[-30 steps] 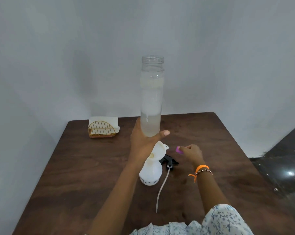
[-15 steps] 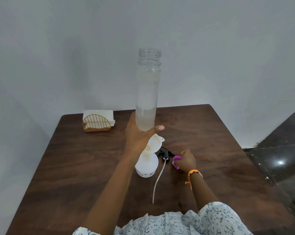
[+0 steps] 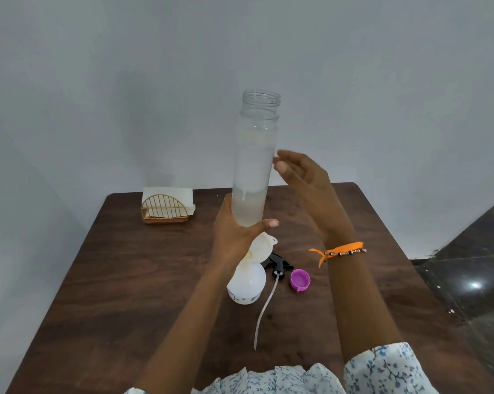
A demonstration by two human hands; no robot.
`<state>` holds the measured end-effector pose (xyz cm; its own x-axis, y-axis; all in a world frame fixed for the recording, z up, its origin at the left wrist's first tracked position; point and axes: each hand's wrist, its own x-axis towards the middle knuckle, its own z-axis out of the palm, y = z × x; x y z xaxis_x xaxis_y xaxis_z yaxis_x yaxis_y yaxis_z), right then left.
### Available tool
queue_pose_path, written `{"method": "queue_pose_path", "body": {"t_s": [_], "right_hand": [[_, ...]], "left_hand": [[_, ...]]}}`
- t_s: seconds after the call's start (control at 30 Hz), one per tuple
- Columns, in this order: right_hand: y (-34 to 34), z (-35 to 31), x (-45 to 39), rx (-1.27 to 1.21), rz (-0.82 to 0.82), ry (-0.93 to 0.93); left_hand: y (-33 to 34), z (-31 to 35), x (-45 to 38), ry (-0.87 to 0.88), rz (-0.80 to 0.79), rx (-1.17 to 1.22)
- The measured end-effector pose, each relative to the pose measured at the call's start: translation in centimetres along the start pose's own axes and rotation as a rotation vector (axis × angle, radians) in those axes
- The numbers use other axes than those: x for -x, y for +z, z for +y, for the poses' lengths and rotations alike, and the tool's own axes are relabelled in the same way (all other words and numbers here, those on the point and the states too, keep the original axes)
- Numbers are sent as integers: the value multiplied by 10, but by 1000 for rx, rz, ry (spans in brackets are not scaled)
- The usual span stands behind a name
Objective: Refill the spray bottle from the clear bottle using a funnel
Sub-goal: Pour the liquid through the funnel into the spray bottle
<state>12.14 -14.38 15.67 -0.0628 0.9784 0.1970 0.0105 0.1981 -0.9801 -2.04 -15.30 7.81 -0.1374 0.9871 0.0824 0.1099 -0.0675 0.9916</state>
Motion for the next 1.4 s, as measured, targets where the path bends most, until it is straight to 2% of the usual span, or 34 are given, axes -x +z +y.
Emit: {"method": "queue_pose_path", "body": {"t_s": [0.13,0.4,0.57,0.7,1.03,1.2,1.3,1.4], "right_hand": [[19,-22,-3,19,-97,-76],[32,-24,1,88,70,-157],[26,-20,5,118,173,-186],[23,-17,10,155,191,-204],[14,5,28,364,267,-251],[3,24,40,473,224,-260],[-3,42,46,598,171,-221],[-5,59,54,608,138,-161]], "left_hand": [[-1,2,2,28,1,-31],[-3,3,4,41,-57,-54],[-5,7,2,69,-194,-98],[-11,6,2,46,-359,-113],[-35,-21,8,-49,-364,-202],[-39,-39,17,-106,-376,-208],[-38,-49,22,-112,-379,-210],[-35,-55,24,-130,-366,-199]]}}
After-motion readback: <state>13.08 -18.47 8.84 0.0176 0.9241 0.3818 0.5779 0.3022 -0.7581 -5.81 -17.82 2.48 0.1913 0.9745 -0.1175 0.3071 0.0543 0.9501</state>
